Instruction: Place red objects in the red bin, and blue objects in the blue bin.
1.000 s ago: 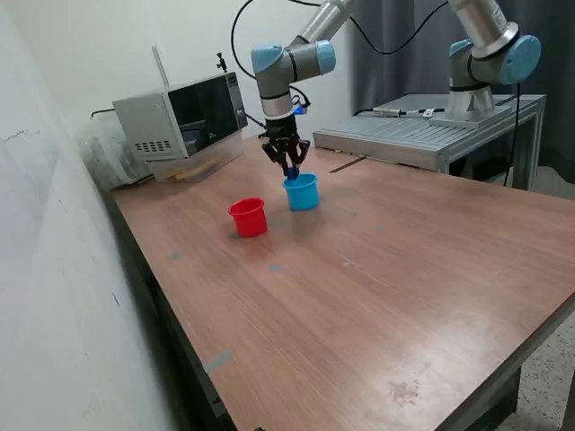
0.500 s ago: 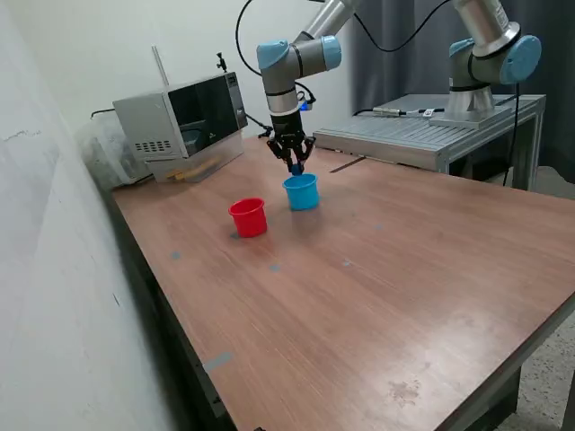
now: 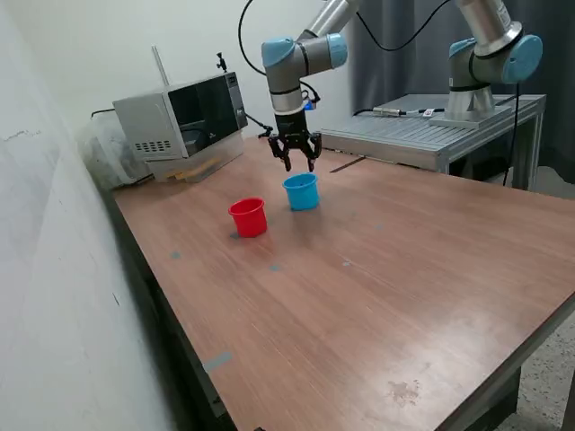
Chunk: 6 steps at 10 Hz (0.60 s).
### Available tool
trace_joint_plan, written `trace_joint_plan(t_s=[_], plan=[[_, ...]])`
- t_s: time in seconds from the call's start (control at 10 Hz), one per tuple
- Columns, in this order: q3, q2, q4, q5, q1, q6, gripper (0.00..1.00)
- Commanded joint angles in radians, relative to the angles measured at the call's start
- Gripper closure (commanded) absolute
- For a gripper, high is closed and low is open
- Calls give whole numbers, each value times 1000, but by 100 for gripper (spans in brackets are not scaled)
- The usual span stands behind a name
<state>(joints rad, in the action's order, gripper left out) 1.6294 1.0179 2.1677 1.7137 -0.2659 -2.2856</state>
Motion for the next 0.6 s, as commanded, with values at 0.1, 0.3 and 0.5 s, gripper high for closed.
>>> trace_joint_plan(t_s=[0.1,0.3,0.5], plan=[[-8,14,-9,4,2,-3,0],[-11,143,-206,4,1,-35,0],[-65,279,-421,9,74,-217,0]])
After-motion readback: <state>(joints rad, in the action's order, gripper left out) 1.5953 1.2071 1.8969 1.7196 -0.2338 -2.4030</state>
